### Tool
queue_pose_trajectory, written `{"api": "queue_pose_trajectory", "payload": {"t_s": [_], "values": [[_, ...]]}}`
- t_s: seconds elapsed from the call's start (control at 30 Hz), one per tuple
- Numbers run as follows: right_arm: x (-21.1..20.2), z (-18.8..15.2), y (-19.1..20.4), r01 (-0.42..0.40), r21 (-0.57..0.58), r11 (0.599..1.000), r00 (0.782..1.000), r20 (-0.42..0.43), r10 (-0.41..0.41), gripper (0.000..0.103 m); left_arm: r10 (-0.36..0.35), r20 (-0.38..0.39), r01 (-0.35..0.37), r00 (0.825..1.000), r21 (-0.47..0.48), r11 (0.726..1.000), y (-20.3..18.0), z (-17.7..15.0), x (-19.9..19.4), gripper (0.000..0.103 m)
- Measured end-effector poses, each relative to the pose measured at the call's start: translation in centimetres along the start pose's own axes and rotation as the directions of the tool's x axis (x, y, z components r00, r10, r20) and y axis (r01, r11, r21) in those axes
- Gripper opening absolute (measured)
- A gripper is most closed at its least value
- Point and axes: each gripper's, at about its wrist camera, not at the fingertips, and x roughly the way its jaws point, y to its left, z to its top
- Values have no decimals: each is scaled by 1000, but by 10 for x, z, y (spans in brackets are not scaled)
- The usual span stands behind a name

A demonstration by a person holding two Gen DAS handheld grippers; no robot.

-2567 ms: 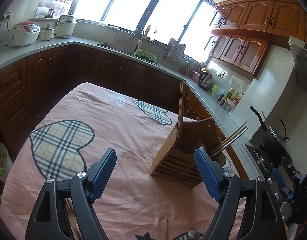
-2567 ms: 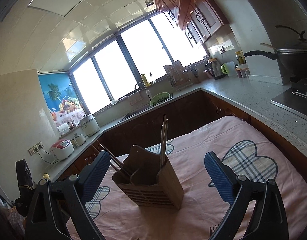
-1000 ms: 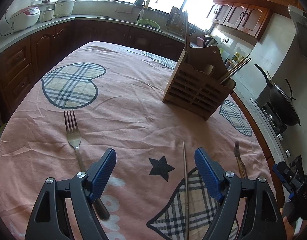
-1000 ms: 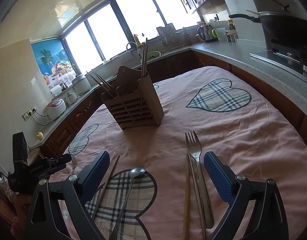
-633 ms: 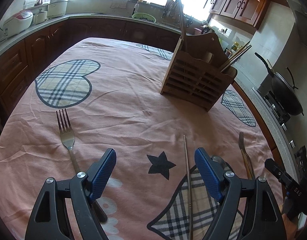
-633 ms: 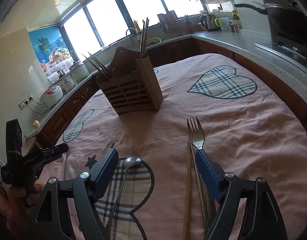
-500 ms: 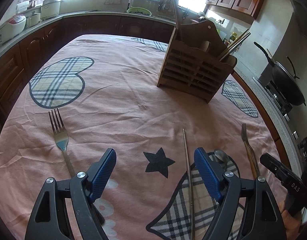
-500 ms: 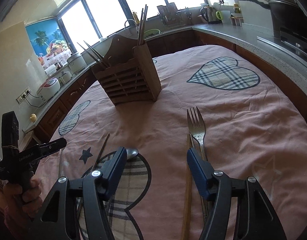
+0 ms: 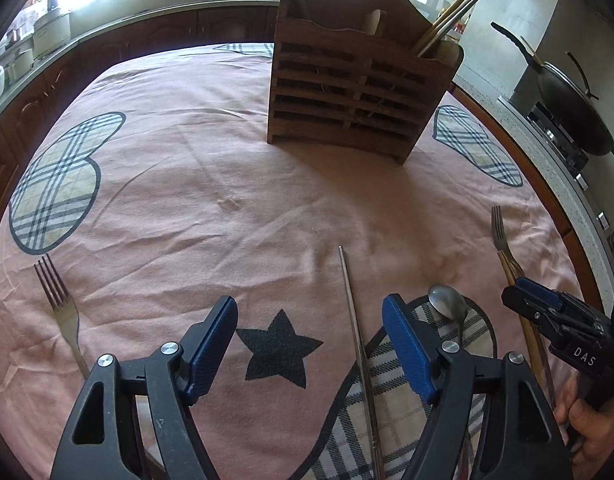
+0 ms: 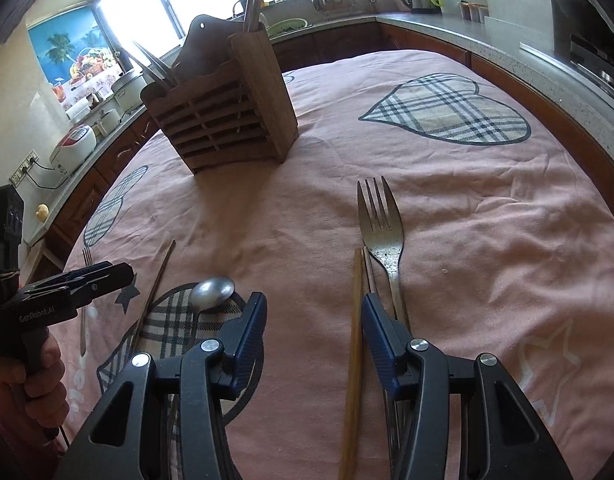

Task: Organize utensils
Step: 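Move the open right gripper back down toward the chopstick beside the spoon, then close the right gripper on the last wooden chopstick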

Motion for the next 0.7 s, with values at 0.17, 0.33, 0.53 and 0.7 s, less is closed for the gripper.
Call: {"api": "queue_pose_trajectory", "payload": {"t_s": [0.17, 0.33, 0.53, 0.7], "values": [[8, 5, -6, 10, 5, 1000, 1000, -24, -10, 36, 12, -41, -11, 999, 35, 999, -7, 11, 25, 61], [14, 14, -5, 9, -10, 1000, 999, -39, -9, 33, 44, -55, -38, 998, 103, 994, -23, 20, 40, 53], [22, 23, -2, 9, -44, 999, 999, -54, -11, 33, 78, -51, -67, 996, 184, 981, -40, 25, 51, 39], [25, 24, 7, 55, -119, 991, 996, -60, -63, 28, 59, -40, -48, 997, 223, 974, -49, 23, 53, 21]]}}
